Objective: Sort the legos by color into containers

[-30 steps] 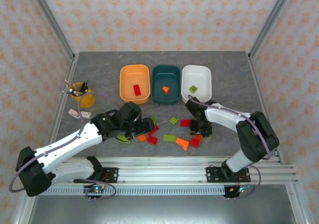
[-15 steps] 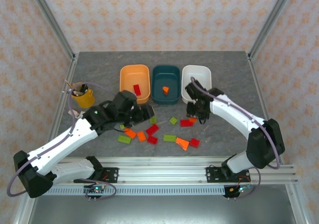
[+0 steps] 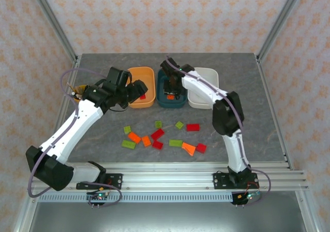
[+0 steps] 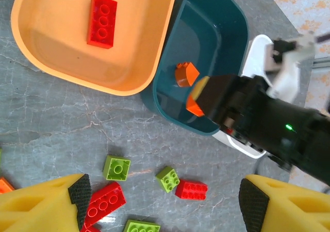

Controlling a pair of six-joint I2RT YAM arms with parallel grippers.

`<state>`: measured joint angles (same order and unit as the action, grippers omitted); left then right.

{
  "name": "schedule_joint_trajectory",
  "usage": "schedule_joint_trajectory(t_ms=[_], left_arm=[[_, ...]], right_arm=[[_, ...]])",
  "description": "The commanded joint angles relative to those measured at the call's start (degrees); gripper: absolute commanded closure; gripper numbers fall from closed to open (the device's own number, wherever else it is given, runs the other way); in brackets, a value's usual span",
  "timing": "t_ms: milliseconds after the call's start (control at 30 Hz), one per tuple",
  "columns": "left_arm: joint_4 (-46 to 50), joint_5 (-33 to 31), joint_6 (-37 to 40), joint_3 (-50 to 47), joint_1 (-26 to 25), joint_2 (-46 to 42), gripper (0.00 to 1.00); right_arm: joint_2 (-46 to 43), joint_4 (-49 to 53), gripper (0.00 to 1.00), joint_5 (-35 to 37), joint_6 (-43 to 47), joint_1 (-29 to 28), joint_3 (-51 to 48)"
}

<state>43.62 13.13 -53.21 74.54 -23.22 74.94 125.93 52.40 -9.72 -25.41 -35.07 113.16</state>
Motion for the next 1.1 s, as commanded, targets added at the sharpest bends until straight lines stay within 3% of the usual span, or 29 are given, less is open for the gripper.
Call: schedule_joint_trajectory(t_ms=[0,267,400,500,733,867,1067], left_arm=[[0.2,0.5,1.5,1.9,0.2,0.2,0.21],[-0.3,1.5,1.2,-1.6,0.2,-1.2,0.21],[0.4,1.3,1.1,-2.8,0.2,-2.3,0.21],[1.5,0.5,1.2,-2.7,0.2,-3.4,0.21],[7.1,-2.1,2.4,-0.3,0.2,-5.7,0.22],[9.8,-1.3,1.8,-0.3,0.2,-6.6,0.22],[10.2,2.0,3.0,-4.8,-0.9,-8.4,0.24]], right_arm=[[3.7,3.2,0.68,-2.2,-2.7,0.7,5.6],[10.9,3.6,0.66,-3.3,-4.1,1.6,11.8],[11.8,4.1,0.5,-2.9,-3.6,1.8,13.1],[10.8,4.9,0.42,-2.9,-2.9,1.8,15.1],[2.1,7.9,0.43,0.7,-0.2,0.4,19.8],[-8.4,5.2,0.44,3.5,2.5,-1.2,11.7],[-29.7,-3.1,0.43,3.8,5.6,-4.5,-12.9]])
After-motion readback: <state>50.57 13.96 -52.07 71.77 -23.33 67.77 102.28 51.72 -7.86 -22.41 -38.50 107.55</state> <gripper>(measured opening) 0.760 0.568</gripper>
